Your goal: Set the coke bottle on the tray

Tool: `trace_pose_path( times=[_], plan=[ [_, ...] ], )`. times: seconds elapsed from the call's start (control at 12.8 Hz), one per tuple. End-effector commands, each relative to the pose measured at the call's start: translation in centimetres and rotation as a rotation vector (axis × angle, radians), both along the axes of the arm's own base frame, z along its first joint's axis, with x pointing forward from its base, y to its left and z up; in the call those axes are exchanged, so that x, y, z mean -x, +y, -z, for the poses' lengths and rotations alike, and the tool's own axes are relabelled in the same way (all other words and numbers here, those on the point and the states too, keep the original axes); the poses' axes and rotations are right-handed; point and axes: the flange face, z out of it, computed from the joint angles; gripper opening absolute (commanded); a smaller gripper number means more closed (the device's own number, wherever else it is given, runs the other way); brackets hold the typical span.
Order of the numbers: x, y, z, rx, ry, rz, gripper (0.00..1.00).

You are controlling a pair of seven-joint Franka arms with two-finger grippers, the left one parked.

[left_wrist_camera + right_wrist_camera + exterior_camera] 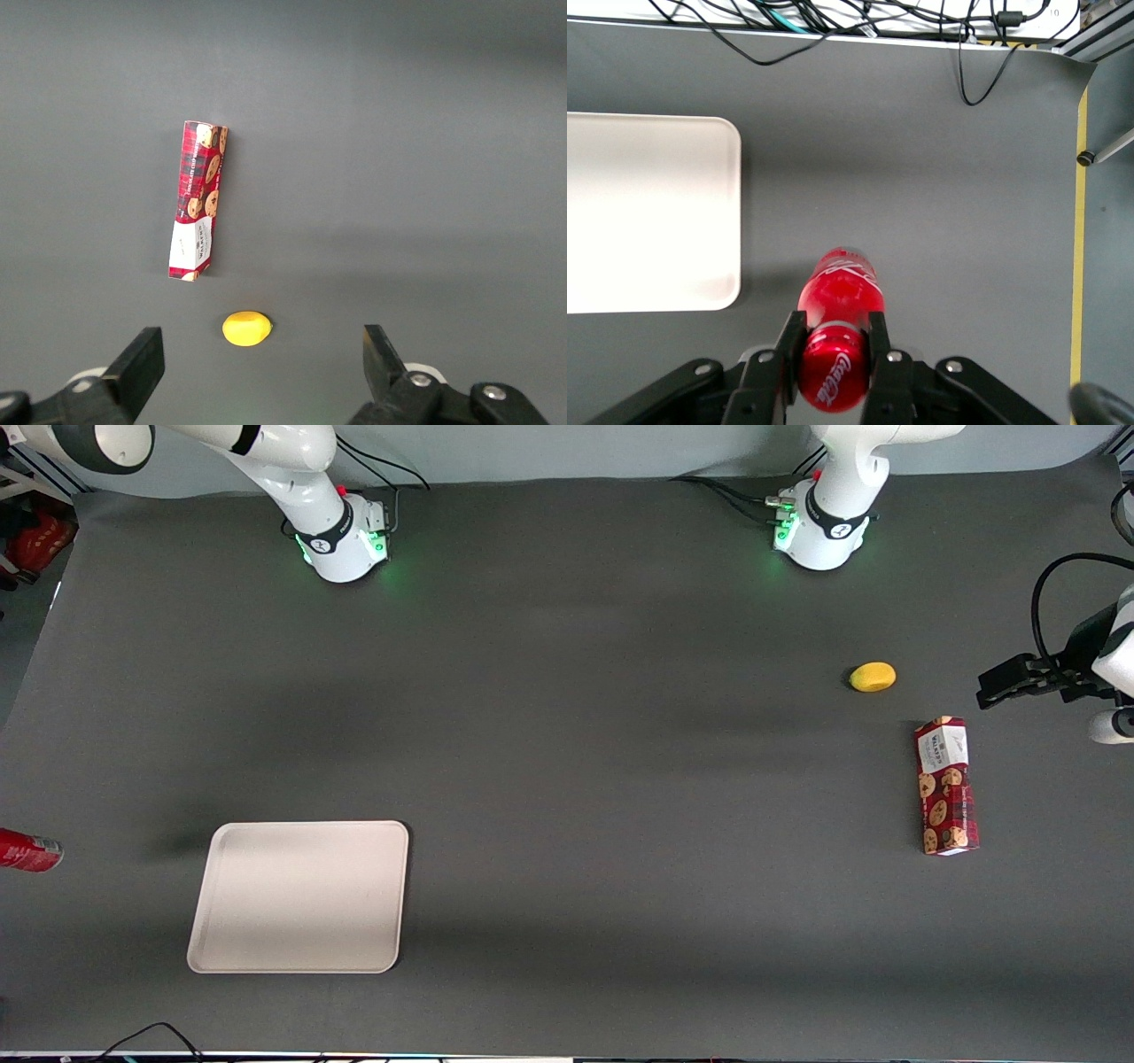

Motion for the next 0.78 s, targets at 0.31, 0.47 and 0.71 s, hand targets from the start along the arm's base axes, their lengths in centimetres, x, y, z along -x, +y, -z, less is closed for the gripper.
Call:
trace_pose_path(
  times=[0.31, 0.47, 0.71],
  plan=[
    [-3.5, 14.2, -2.1, -0.062, -0.011, 0.168, 0.0],
    [-4.9, 15.3, 1.2, -0.088, -0.002, 0.18, 0.0],
    [-6.1, 15.6, 7.9, -0.09, -0.004, 0.15, 0.0]
  ],
)
